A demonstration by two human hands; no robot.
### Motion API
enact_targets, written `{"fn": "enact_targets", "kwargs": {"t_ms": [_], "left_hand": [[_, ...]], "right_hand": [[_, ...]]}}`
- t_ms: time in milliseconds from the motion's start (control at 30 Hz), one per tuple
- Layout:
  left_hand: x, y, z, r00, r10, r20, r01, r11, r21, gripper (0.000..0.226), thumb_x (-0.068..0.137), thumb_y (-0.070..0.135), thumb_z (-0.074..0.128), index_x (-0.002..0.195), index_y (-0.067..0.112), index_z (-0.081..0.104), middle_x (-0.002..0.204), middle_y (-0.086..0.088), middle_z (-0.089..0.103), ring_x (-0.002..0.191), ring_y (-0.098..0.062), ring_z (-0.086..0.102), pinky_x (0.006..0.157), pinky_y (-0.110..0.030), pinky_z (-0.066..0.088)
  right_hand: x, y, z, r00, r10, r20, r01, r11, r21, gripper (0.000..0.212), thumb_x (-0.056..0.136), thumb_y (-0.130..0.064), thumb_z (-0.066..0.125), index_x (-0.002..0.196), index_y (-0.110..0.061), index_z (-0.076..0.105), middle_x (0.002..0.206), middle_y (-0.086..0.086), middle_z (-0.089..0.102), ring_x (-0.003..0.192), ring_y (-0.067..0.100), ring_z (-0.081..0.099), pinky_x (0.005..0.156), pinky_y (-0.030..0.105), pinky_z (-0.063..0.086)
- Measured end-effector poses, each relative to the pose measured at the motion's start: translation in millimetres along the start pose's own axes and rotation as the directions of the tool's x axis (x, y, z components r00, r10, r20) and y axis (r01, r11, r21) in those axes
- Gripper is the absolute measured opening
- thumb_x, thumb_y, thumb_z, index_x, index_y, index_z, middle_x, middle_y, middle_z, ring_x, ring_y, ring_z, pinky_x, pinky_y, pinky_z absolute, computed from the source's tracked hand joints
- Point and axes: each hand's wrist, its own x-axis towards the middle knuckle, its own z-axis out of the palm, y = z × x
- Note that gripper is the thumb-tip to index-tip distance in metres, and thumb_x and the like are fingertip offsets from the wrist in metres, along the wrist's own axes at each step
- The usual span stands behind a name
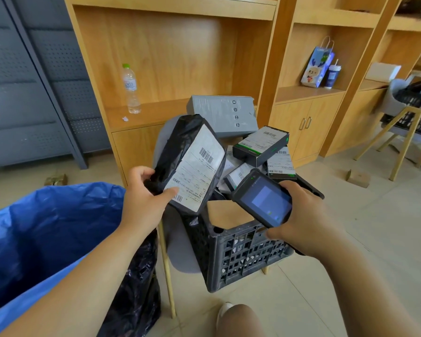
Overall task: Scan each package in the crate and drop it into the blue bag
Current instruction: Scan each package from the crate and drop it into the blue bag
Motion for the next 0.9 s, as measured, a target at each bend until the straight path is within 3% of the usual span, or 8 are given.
{"fn": "enact_targets", "kwargs": {"t_ms": [67, 200, 267, 400, 567, 767, 900], "left_hand": [[0.4, -0.7, -2.5, 1.0, -0.001, -0.001, 0.001, 1.0, -0.016, 0.061, 0.07, 0.018, 0.084, 0.112, 0.029, 0.042, 0.101, 0.027, 0.051, 0.085, 0.019, 0.053, 0.06, -0.002, 0.042], [0.4, -2.8, -4.6, 1.0, -0.015, 0.004, 0.014, 1.0, 0.018, 0.075, 0.072, 0.022, 0.083, 0.134, 0.023, 0.042, 0.115, 0.021, 0.049, 0.098, 0.004, 0.05, 0.063, -0.006, 0.039], [-0.4, -4.1, -5.3, 1.0, -0.008, 0.017, 0.008, 1.0, 0.022, 0.074, 0.073, 0.022, 0.082, 0.136, 0.022, 0.043, 0.116, 0.019, 0.052, 0.097, 0.003, 0.052, 0.062, -0.005, 0.041], [-3.9, -5.2, -9.5, 1.0, -0.009, 0.029, 0.008, 1.0, 0.01, 0.056, 0.075, 0.019, 0.08, 0.121, 0.029, 0.05, 0.096, 0.028, 0.057, 0.08, 0.018, 0.055, 0.055, -0.002, 0.044], [-6.4, -13.5, -27.4, 0.997, -0.079, -0.004, 0.079, 0.996, -0.047, 0.049, 0.073, 0.019, 0.08, 0.112, 0.03, 0.052, 0.098, 0.023, 0.06, 0.089, 0.005, 0.058, 0.066, -0.013, 0.043], [-20.6, -45.8, -79.0, 0.973, -0.208, -0.098, 0.197, 0.975, -0.103, 0.035, 0.073, 0.021, 0.078, 0.097, 0.033, 0.056, 0.092, 0.015, 0.065, 0.074, 0.014, 0.059, 0.058, -0.009, 0.042], [-32.7, -81.4, -123.6, 0.934, -0.3, -0.195, 0.285, 0.953, -0.102, 0.032, 0.072, 0.024, 0.08, 0.091, 0.035, 0.056, 0.093, 0.013, 0.064, 0.074, 0.005, 0.061, 0.061, -0.016, 0.042]], "right_hand": [[-0.1, -3.1, -1.5, 1.0, -0.003, -0.002, 0.003, 1.0, -0.013, 0.098, 0.049, -0.046, 0.081, 0.133, -0.029, 0.033, 0.102, -0.006, 0.049, 0.085, 0.021, 0.054, 0.071, 0.041, 0.053], [-1.9, -6.6, -2.9, 1.0, -0.004, 0.008, 0.004, 1.0, -0.023, 0.099, 0.049, -0.046, 0.082, 0.133, -0.028, 0.032, 0.104, -0.006, 0.05, 0.086, 0.02, 0.054, 0.071, 0.041, 0.053], [-3.2, -7.6, -2.7, 1.0, -0.003, 0.008, 0.003, 0.999, -0.034, 0.099, 0.049, -0.047, 0.082, 0.133, -0.029, 0.032, 0.104, -0.006, 0.05, 0.086, 0.02, 0.053, 0.071, 0.04, 0.053], [-5.7, -9.7, -0.4, 1.0, -0.005, -0.009, 0.005, 1.0, -0.021, 0.099, 0.049, -0.047, 0.082, 0.133, -0.028, 0.033, 0.103, -0.008, 0.049, 0.086, 0.019, 0.053, 0.069, 0.038, 0.053], [-3.1, -22.5, 6.6, 0.999, -0.039, 0.006, 0.039, 0.999, -0.008, 0.098, 0.051, -0.047, 0.083, 0.133, -0.025, 0.032, 0.111, -0.005, 0.053, 0.092, 0.019, 0.053, 0.073, 0.041, 0.052], [8.8, -66.5, 28.4, 0.983, -0.174, 0.059, 0.174, 0.985, 0.002, 0.096, 0.052, -0.051, 0.081, 0.131, -0.027, 0.033, 0.111, -0.005, 0.052, 0.087, 0.018, 0.048, 0.065, 0.034, 0.044], [17.6, -100.0, 48.9, 0.963, -0.248, 0.104, 0.249, 0.969, 0.008, 0.096, 0.052, -0.051, 0.082, 0.131, -0.028, 0.033, 0.112, -0.004, 0.053, 0.085, 0.018, 0.048, 0.062, 0.033, 0.039]]}}
